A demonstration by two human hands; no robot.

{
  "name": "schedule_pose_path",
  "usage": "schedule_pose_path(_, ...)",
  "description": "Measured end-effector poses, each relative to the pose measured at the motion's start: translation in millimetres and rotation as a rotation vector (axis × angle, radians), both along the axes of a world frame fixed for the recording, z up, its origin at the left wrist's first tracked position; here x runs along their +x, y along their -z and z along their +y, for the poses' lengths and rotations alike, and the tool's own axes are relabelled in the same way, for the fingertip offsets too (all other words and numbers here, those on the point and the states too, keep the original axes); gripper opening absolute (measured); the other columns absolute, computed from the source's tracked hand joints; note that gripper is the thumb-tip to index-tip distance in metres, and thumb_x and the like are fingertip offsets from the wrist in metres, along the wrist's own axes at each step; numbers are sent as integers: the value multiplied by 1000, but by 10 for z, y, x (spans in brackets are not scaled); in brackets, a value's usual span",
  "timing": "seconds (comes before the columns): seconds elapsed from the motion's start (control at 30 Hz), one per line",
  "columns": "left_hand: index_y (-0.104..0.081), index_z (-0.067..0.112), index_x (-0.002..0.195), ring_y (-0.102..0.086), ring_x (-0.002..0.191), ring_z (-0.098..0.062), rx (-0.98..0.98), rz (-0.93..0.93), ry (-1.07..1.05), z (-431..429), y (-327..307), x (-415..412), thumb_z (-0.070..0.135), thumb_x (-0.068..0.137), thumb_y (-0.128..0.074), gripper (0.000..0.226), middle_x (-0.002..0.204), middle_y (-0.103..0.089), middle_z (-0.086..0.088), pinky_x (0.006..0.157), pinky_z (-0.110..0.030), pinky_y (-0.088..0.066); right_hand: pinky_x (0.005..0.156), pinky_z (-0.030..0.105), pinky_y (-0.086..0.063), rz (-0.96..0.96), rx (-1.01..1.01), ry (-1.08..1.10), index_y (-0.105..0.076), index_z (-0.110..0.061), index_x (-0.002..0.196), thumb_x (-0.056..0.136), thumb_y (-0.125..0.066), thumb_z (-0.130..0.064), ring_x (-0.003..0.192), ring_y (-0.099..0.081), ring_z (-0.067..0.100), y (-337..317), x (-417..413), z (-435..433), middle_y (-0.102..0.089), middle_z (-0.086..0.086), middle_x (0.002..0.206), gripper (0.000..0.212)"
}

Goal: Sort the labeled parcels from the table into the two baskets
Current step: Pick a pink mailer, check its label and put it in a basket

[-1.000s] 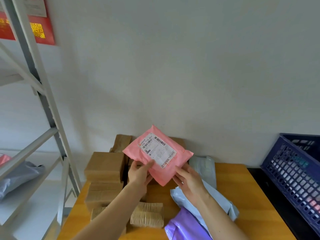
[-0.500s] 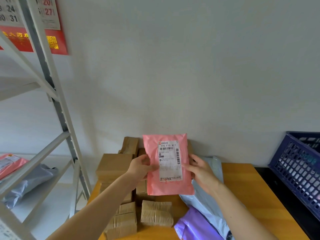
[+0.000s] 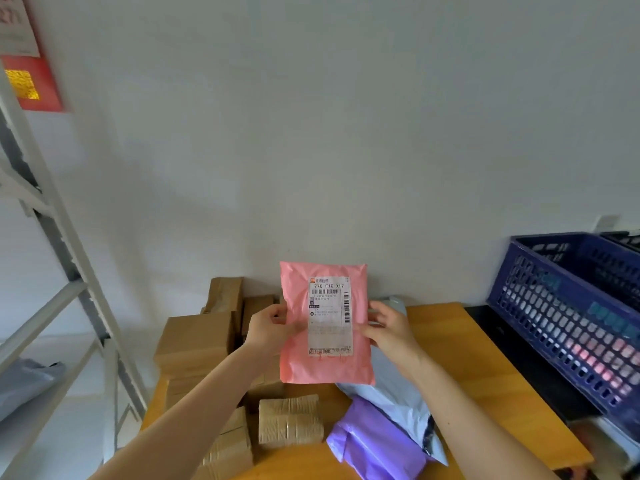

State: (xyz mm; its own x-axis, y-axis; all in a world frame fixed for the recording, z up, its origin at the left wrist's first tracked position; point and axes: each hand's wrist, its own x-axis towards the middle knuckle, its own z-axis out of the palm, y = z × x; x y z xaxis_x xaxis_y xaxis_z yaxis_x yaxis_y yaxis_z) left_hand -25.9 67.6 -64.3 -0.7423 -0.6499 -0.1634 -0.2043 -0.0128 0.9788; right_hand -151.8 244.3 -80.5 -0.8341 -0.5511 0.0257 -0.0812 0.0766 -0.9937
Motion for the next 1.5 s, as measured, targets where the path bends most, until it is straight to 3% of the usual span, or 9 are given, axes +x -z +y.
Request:
schedule_pose_path(0.13, -63, 12, 104, -64, 98, -31, 3, -16, 65, 201, 55, -210, 13, 77, -80, 32, 103, -65, -9, 86, -49, -55, 85, 39, -56, 20, 23, 84, -61, -24, 101, 81, -70, 4, 96, -67, 22, -15, -35, 293, -70, 6, 104, 36)
schedule_pose_path(0.27, -60, 20, 88, -65, 96, -31, 26, -23, 128, 501, 89, -424, 10, 76, -80, 26, 95, -65, -4, 84, -46, -56, 73, 25, -54, 8, 20, 176, -57, -14, 118, 82, -67, 6, 93, -65, 15, -17, -65, 685, -68, 3, 108, 43)
schedule_pose_path(0.53, -61, 2, 114, -64, 87, -27, 7, -50, 289, 1331, 24, -886, 6, 76, -80, 42, 98, -66, -11, 79, -40, -55, 65, 13, -52, -10, 107, 289, -54, -24, 122, 81, -66, 6, 97, -64, 1, -95, -119, 1696, -68, -11, 107, 52)
schedule_pose_path(0.67, -60, 2, 118, -66, 97, -32, 22, -74, 384, 1866, -56, -1093, 9, 77, -79, 46, 107, -67, -16, 87, -48, -55, 72, 16, -53, 9, 101, 404, -58, -22, 122, 80, -66, 7, 100, -63, 5, -160, -135, 2288, -67, -11, 106, 52)
schedule_pose_path(0.77, -60, 4, 115, -66, 96, -32, -26, -87, 455, 2407, -108, -1201, 11, 78, -79, 43, 107, -67, -13, 85, -48, -56, 84, 31, -56, -8, 69, 487, -58, -18, 124, 79, -67, 7, 98, -65, 10, -161, -123, 2847, -68, -5, 107, 52)
schedule_pose_path(0.97, -59, 4, 119, -65, 97, -32, -79, -110, 533, 3611, -162, -1324, 12, 79, -77, 44, 111, -64, -13, 80, -47, -58, 57, 11, -50, 5, 57, 583, -60, -22, 111, 79, -62, 10, 76, -64, -9, -172, -112, 4025, -67, -13, 94, 46)
schedule_pose_path(1.13, -57, 8, 121, -65, 97, -29, -76, -140, 555, 4590, -121, -1410, 16, 80, -76, 46, 108, -63, -9, 81, -46, -58, 61, 11, -49, 16, 77, 627, -58, -19, 116, 80, -57, 12, 97, -62, 10, -153, -146, 4950, -65, -3, 106, 48)
schedule_pose_path(1.27, -58, 13, 115, -63, 98, -26, -86, -137, 579, 5247, -135, -1551, 18, 82, -75, 38, 105, -63, -4, 83, -42, -57, 73, 19, -53, 42, 80, 678, -59, -15, 120, 80, -59, 10, 98, -62, 11, -173, -244, 5586, -65, -5, 104, 47)
schedule_pose_path(1.5, -55, 9, 120, -63, 97, -27, -104, -150, 639, 6060, -217, -1978, 14, 80, -77, 46, 103, -60, -6, 89, -45, -55, 69, 15, -52, 50, 73, 739, -58, -12, 123, 80, -56, 10, 98, -62, 9, -178, -535, 6397, -64, 0, 110, 47)
